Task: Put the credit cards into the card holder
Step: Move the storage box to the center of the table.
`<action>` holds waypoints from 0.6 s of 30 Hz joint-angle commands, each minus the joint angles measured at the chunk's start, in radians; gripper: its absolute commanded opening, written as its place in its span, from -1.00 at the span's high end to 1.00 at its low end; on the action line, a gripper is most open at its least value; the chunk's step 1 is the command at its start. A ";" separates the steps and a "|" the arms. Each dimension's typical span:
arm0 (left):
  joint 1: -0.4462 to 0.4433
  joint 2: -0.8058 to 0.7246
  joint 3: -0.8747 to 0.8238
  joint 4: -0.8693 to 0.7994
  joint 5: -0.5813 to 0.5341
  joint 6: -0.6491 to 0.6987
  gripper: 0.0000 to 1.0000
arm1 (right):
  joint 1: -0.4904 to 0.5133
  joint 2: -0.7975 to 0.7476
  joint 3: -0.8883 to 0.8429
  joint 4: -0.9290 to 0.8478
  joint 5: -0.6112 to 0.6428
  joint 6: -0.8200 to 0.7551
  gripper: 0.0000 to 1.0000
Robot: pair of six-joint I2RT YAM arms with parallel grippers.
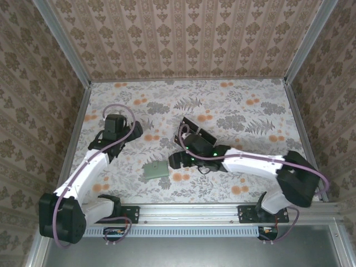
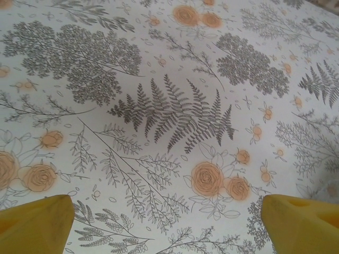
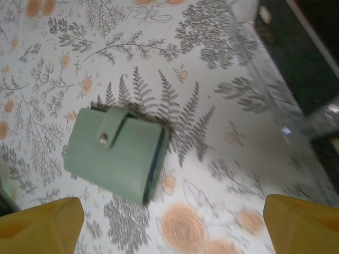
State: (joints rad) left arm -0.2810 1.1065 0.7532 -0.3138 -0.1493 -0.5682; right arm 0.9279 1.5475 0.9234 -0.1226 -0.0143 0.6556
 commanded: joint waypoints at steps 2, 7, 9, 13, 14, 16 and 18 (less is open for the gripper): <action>0.004 0.014 0.050 -0.076 -0.067 -0.058 -1.00 | 0.006 0.138 0.115 0.064 0.008 0.025 -0.78; 0.008 0.004 0.049 -0.081 -0.064 -0.078 -1.00 | 0.006 0.273 0.200 0.066 0.040 0.030 -0.77; 0.009 -0.001 0.049 -0.086 -0.060 -0.079 -1.00 | 0.004 0.304 0.216 0.066 0.055 0.030 -0.78; 0.010 -0.017 0.046 -0.103 -0.055 -0.069 -0.99 | -0.012 0.342 0.224 0.070 0.085 0.035 -0.77; 0.009 -0.021 0.045 -0.106 -0.056 -0.063 -0.99 | -0.019 0.345 0.221 0.074 0.093 0.037 -0.78; 0.011 -0.028 0.043 -0.112 -0.057 -0.057 -1.00 | -0.036 0.343 0.211 0.085 0.105 0.039 -0.78; 0.011 -0.033 0.038 -0.115 -0.058 -0.053 -1.00 | -0.057 0.338 0.200 0.087 0.118 0.037 -0.77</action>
State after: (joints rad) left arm -0.2790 1.0966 0.7776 -0.3943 -0.1917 -0.6250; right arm 0.9016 1.8828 1.1198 -0.0502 0.0456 0.6823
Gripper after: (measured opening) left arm 0.997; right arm 0.888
